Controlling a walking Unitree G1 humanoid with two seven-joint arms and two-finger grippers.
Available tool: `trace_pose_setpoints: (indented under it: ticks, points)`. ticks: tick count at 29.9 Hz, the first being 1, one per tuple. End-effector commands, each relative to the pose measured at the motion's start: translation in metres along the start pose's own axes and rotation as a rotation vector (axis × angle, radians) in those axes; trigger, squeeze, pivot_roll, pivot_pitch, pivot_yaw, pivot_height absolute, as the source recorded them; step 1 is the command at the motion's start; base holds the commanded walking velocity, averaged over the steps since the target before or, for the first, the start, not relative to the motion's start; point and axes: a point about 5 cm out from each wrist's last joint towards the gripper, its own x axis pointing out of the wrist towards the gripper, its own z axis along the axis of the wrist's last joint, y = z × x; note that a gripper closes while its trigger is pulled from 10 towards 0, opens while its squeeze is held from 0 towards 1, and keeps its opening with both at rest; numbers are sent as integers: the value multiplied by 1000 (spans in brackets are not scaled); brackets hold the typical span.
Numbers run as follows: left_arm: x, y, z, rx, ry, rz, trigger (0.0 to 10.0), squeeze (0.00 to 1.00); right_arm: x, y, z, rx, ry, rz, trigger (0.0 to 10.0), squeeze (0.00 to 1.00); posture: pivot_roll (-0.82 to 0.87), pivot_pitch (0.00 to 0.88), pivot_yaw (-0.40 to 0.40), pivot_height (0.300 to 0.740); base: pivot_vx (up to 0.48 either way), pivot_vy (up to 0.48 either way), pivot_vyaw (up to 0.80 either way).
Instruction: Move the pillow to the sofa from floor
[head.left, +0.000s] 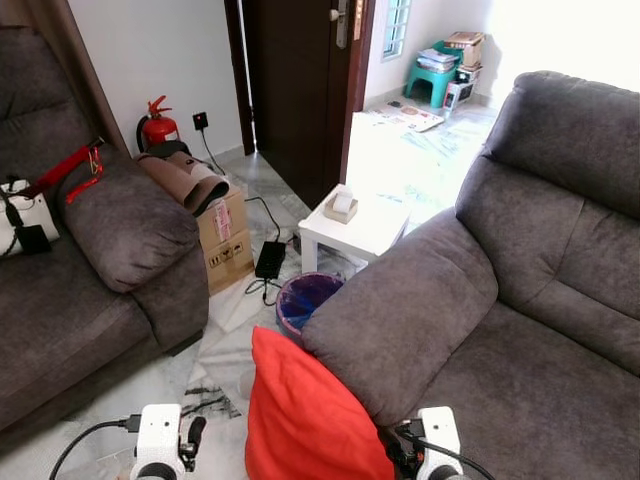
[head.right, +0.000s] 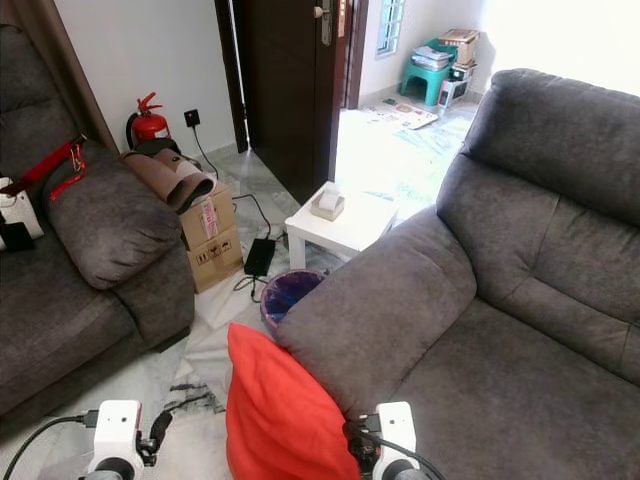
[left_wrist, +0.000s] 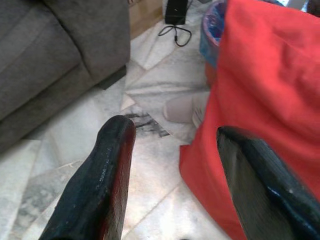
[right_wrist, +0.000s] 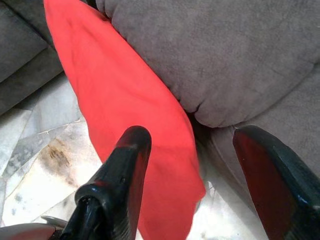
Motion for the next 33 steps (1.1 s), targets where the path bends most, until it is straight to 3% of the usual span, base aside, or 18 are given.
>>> trace_pose_setpoints:
  ticks: [1,6,13,24,28,33]
  points:
    - [0,-1,-2,-11,18,-5,10000,0,1,0,5,1,-19,-3,10000,0,102,94,4,706,0,0,0]
    - [-1,-2,-3,-10,18,-15,10000,0,3,1,5,-6,12,-10,10000,0,102,99,5,698,0,0,0]
    - [2,-6,-1,-14,20,-24,10000,0,5,0,13,71,-35,-29,10000,0,109,106,10,689,0,0,0]
    - [4,-7,1,-15,25,-27,10000,0,9,5,15,18,17,0,10000,0,112,113,8,689,0,0,0]
    - [-5,-4,-21,18,145,-12,10000,0,10,5,19,18,-21,7,10000,0,105,118,7,671,0,0,0]
    - [-10,-3,-30,24,192,-10,10000,0,11,6,24,17,-34,11,10000,0,107,119,4,671,0,0,0]
